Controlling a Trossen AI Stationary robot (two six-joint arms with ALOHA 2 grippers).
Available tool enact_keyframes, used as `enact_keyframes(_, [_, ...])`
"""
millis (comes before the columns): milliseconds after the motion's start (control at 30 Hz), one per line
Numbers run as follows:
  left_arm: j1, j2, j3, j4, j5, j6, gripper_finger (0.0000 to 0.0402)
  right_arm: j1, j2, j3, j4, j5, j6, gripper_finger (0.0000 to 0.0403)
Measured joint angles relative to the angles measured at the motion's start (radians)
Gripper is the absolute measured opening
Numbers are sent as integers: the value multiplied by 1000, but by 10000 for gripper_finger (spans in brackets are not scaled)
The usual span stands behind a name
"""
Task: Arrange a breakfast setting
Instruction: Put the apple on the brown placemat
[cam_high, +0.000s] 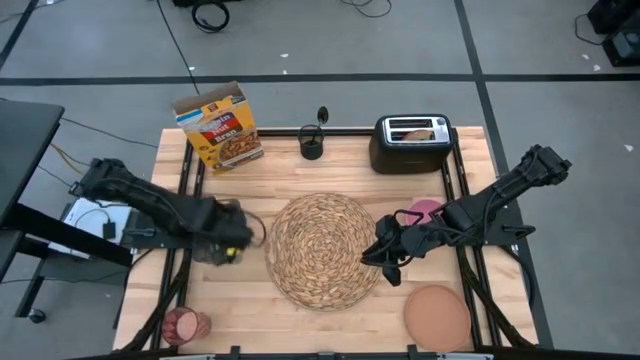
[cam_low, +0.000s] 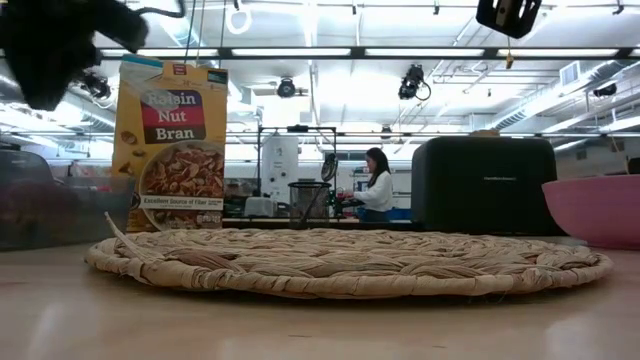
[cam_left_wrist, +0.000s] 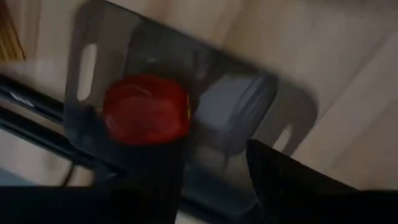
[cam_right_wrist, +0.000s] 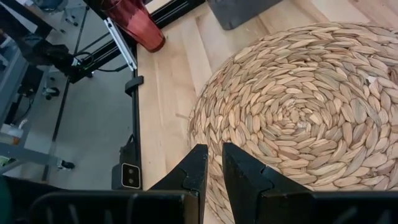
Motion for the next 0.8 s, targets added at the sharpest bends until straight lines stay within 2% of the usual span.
enact_keyframes(167, [119,-50,-1,-21,-41,-323,220,-6,1,0,0,6,1,59])
enact_keyframes(333, [143,-53,-1,-53,-71,-660,272,-6,1,0,0,6,0,60])
enact_keyframes(533, [23,-50,-1,-80,-198,-1127,290,-7,1,0,0,6,-71,75])
enact_keyframes(633, [-65,-21,-7,-147,-215,-1308,290,-12,1,0,-2,6,-105,92])
enact_keyframes(733, [-141,-17,-78,-117,-222,-1446,291,-38,-26,-1,-65,-14,-130,114])
enact_keyframes(800, [-164,-12,-141,-42,-218,-1472,291,-64,-61,-1,-105,-39,-160,131])
